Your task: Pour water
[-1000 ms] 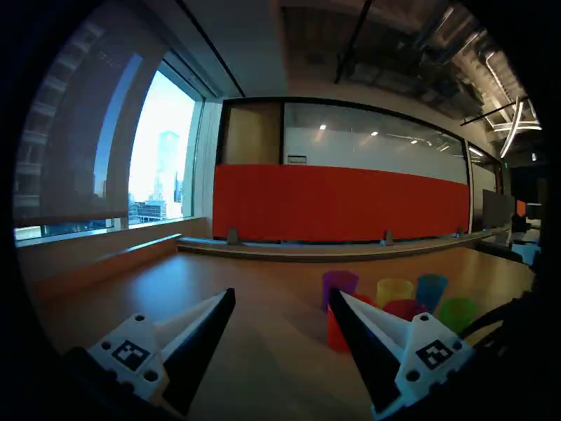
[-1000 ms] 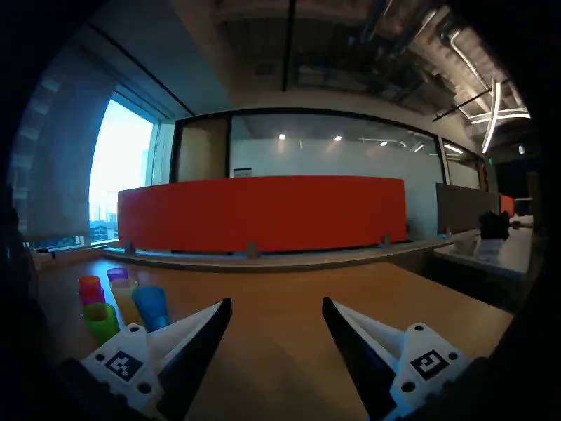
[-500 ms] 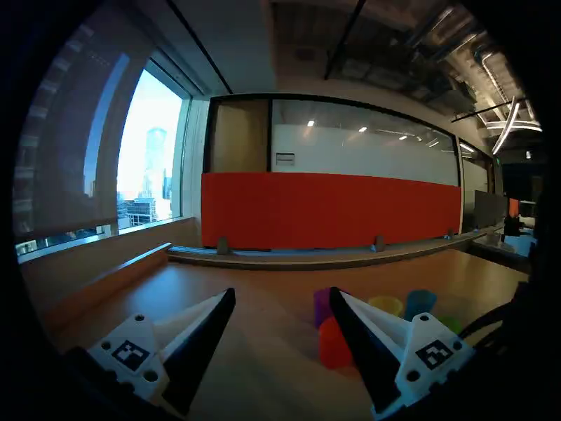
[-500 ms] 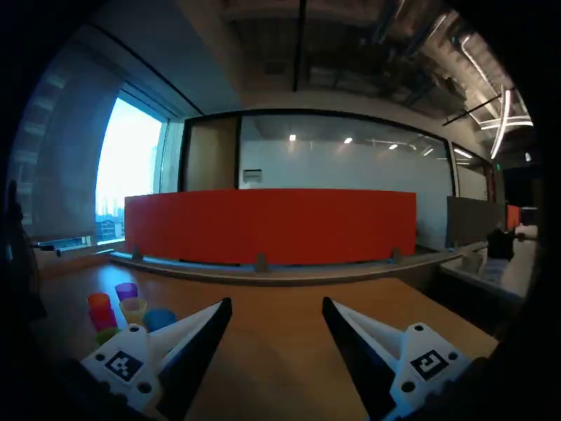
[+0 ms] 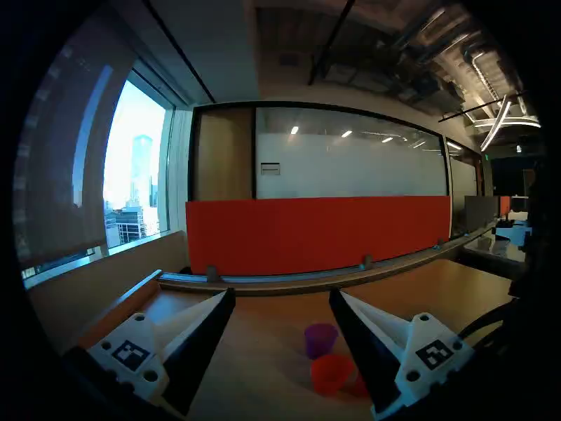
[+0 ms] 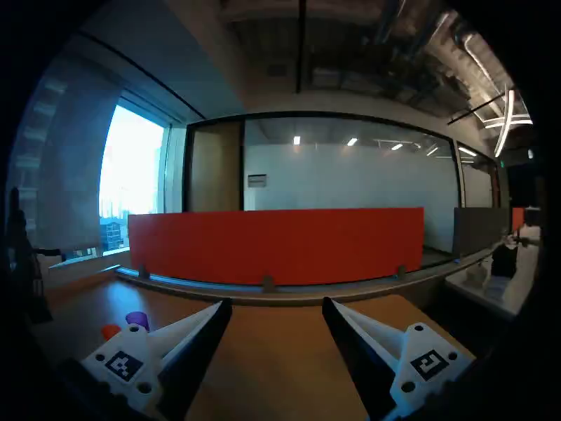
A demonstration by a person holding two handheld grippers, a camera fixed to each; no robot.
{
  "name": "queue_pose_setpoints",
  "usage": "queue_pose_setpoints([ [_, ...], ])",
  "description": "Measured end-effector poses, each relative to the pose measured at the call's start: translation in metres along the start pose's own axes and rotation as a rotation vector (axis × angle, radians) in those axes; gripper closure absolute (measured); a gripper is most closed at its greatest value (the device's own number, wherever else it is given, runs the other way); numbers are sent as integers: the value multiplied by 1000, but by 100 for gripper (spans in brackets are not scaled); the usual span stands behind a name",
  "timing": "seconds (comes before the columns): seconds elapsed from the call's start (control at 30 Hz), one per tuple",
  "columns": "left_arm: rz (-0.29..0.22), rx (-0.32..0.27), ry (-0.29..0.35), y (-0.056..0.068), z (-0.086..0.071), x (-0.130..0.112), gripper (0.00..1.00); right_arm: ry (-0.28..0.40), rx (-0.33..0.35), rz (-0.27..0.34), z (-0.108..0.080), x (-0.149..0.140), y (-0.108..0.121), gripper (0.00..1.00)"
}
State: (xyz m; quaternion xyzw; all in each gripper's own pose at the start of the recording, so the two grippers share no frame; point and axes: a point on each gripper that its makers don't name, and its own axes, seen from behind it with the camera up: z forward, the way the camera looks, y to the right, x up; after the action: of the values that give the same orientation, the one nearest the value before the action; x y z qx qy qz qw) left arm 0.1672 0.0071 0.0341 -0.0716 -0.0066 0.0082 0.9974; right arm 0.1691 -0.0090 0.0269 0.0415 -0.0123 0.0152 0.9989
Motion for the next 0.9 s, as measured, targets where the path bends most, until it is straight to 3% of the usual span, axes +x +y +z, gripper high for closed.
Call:
queue_pose_setpoints([
  [0.27, 21, -51, 26, 11, 4, 46, 1, -1, 41, 16, 3, 37, -9, 0],
  [0.47, 27, -67, 26, 11, 7, 67, 1, 20, 46, -12, 4, 68, -13, 0],
  [0.63, 28, -94, 13, 14, 8, 72, 1, 10, 56, -30, 5, 70, -15, 0],
  [0.9, 42, -189, -7, 32, 9, 67, 0, -8, 172, -41, 7, 66, -36, 0],
])
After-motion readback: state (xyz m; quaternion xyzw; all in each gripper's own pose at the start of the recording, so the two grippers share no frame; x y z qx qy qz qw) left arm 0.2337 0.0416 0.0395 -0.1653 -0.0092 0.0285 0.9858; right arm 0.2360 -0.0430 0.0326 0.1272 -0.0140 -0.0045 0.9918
